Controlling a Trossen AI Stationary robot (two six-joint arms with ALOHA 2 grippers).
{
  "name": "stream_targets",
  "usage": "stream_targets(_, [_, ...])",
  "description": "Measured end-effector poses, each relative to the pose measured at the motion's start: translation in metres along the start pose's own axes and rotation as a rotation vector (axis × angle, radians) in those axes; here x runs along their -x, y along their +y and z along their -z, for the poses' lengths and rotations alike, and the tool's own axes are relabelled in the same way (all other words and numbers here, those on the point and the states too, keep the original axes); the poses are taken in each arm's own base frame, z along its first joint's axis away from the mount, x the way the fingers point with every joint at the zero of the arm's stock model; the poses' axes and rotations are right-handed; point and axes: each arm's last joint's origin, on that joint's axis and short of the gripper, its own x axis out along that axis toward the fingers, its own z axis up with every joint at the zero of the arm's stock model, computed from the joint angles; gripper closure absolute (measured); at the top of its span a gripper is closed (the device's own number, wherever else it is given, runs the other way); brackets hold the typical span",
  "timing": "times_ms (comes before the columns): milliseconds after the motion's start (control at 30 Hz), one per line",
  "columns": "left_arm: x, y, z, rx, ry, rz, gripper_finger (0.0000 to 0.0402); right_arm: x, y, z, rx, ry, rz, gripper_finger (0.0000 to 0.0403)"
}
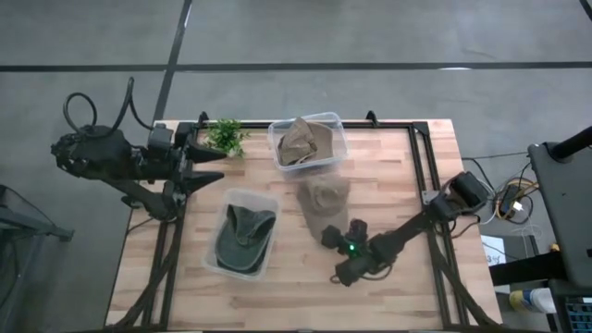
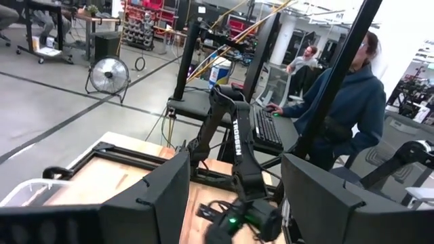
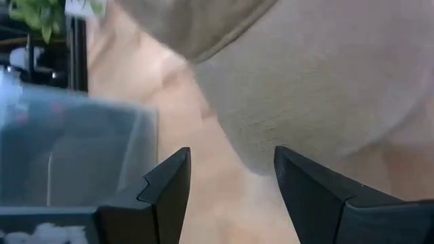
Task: Pick & Place hat
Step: Put the brown cap into the top transparent container
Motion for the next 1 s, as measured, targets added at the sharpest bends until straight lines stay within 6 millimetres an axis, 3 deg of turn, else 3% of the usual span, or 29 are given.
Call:
stream_targets(333, [0.0, 0.0, -0.001, -0.075, -0.006, 0.002, 0.0177, 0.029, 0.031, 0.019, -0.037, 0.062, -0.076, 0.0196])
stream_targets(433, [0.0, 0.0, -0.001, -0.097, -0.006, 0.002, 0.0177, 0.034, 0.036, 0.028, -0.015, 0.112, -0.025, 0.0196])
stream_targets(633, [0.0, -0.001, -0.002, -0.14, -0.019, 0.005, 0.0177, 0.026, 0.025, 0.037, 0.032, 0.157, 0.081, 0.0196])
stream_targets(833, [0.0, -0.001, -0.002, -0.148, -0.023, 0.006, 0.0177, 0.01, -0.001, 0.036, 0.093, 0.115, 0.139, 0.0196])
stream_targets(1000, [0.0, -0.001, -0.003, -0.145, -0.029, 0.007, 0.0177, -0.004, -0.012, 0.037, 0.108, 0.029, 0.082, 0.0211])
